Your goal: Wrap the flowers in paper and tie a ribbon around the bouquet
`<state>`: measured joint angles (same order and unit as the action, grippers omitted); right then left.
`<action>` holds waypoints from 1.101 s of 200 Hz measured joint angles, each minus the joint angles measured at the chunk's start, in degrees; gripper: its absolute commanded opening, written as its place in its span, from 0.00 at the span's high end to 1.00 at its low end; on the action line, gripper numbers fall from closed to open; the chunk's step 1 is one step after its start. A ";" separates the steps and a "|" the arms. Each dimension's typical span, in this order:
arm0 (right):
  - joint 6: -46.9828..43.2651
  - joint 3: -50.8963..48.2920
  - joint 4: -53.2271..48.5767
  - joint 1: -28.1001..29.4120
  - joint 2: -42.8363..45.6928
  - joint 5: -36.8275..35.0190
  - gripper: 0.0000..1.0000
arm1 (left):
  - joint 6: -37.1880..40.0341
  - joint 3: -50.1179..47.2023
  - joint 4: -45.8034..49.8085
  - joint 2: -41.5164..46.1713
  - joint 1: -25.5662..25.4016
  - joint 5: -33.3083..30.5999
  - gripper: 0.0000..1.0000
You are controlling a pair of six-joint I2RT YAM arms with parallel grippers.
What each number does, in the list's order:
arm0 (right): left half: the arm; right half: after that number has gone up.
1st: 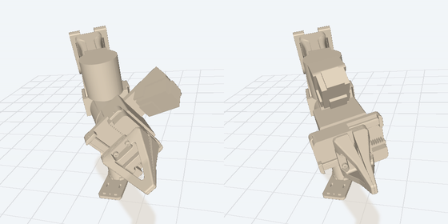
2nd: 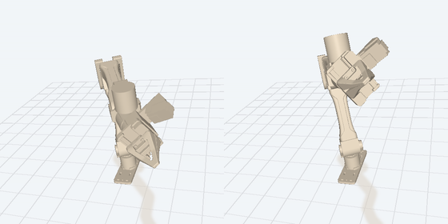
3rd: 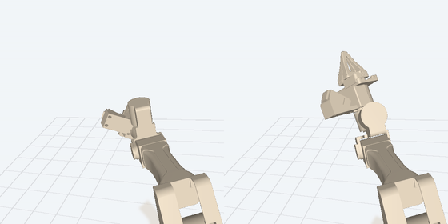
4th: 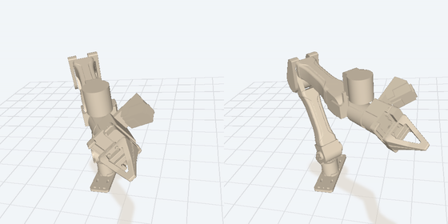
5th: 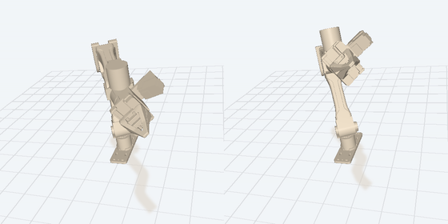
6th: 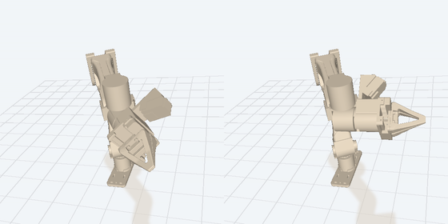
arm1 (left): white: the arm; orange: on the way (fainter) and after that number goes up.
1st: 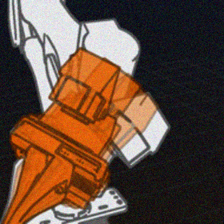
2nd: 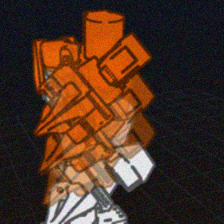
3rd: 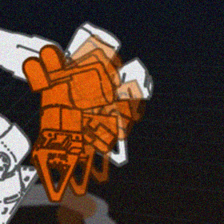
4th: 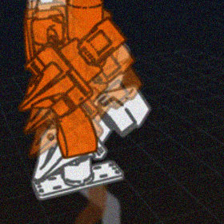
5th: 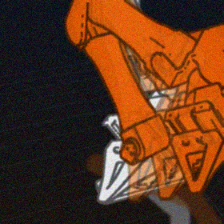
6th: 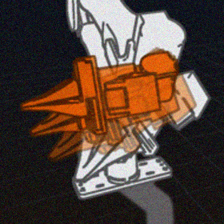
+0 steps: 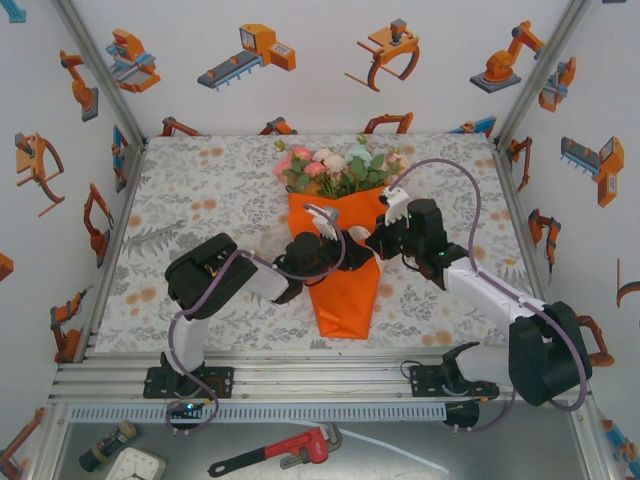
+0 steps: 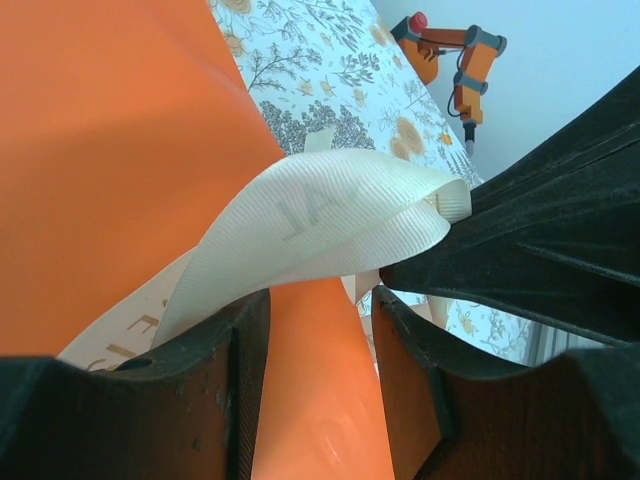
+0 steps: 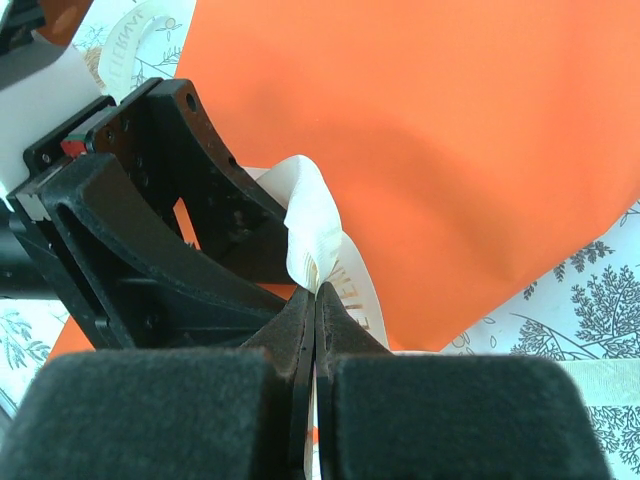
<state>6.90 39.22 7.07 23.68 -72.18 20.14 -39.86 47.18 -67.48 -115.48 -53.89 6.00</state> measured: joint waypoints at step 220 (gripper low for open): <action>2.25 2.21 -7.98 -1.18 2.10 -13.79 0.61 | -9.92 14.36 54.42 19.28 3.39 -3.78 1.00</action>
<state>9.15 41.43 -0.91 22.50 -70.08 6.35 -49.78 61.54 -13.06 -96.20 -50.50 2.22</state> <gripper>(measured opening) 0.412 0.008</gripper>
